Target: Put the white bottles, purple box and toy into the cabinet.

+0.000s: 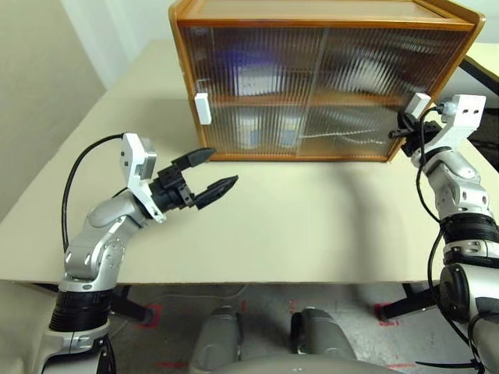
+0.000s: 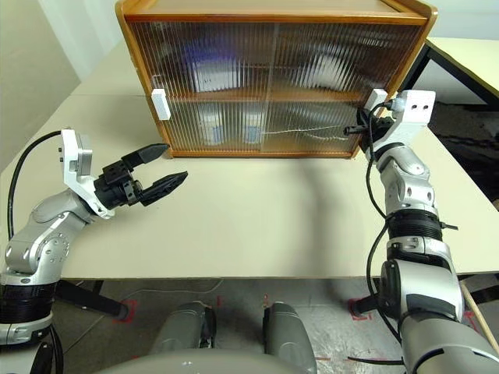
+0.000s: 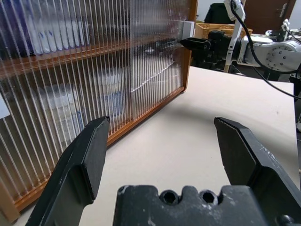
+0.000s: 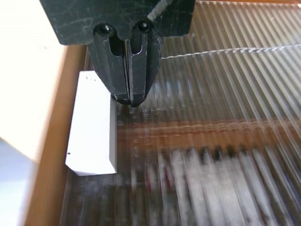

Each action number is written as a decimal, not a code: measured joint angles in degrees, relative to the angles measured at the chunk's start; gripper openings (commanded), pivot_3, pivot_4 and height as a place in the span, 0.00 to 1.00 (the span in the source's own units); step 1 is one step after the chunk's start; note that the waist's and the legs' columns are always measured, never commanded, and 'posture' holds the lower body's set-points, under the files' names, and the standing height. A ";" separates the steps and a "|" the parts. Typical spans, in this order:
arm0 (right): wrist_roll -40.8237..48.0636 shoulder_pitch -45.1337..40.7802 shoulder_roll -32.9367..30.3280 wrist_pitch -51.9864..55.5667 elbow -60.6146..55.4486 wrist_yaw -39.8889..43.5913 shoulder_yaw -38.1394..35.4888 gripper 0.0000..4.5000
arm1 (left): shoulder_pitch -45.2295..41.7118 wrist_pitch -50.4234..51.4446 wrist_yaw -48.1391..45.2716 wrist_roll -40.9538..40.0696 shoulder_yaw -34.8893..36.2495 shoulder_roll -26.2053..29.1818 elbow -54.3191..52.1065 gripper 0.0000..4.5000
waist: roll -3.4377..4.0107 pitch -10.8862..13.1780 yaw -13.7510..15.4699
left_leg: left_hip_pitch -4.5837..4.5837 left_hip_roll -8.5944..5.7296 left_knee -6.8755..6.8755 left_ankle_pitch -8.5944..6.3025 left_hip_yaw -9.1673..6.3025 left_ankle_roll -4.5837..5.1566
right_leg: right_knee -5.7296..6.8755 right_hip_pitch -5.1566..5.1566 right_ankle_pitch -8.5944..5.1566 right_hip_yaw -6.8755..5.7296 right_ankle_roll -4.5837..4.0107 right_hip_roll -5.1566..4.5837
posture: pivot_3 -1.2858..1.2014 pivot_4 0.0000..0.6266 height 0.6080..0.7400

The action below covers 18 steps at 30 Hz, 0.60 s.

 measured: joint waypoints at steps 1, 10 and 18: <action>-0.04 -0.09 -0.02 0.01 0.11 -0.05 0.00 0.00 | 0.02 0.00 0.02 0.00 0.00 -0.01 -0.01 1.00 | 0.00 0.00 0.04 | -0.01 -0.01 0.00 0.01 0.00 0.01 | -0.01 0.01 -0.01 0.00 0.02 0.00 | 0.57 0.00 1.00; 3.15 0.97 -0.08 8.06 -7.77 0.91 -1.44 0.11 | 1.00 0.00 0.22 -0.03 0.24 0.04 -0.48 1.00 | 0.06 0.05 0.09 | -0.06 0.02 -0.01 0.02 -0.02 0.04 | -0.02 -0.02 -0.02 0.02 0.03 -0.01 | 0.58 0.01 1.00; 7.63 10.37 -5.35 18.23 -24.60 12.16 -0.43 0.72 | 4.45 0.87 4.97 0.30 3.30 0.35 -3.95 1.00 | -0.02 0.13 1.02 | -0.04 0.10 -0.11 -0.02 -0.03 -0.01 | -0.05 -0.04 -0.21 -0.04 -0.01 0.03 | 0.58 0.03 1.00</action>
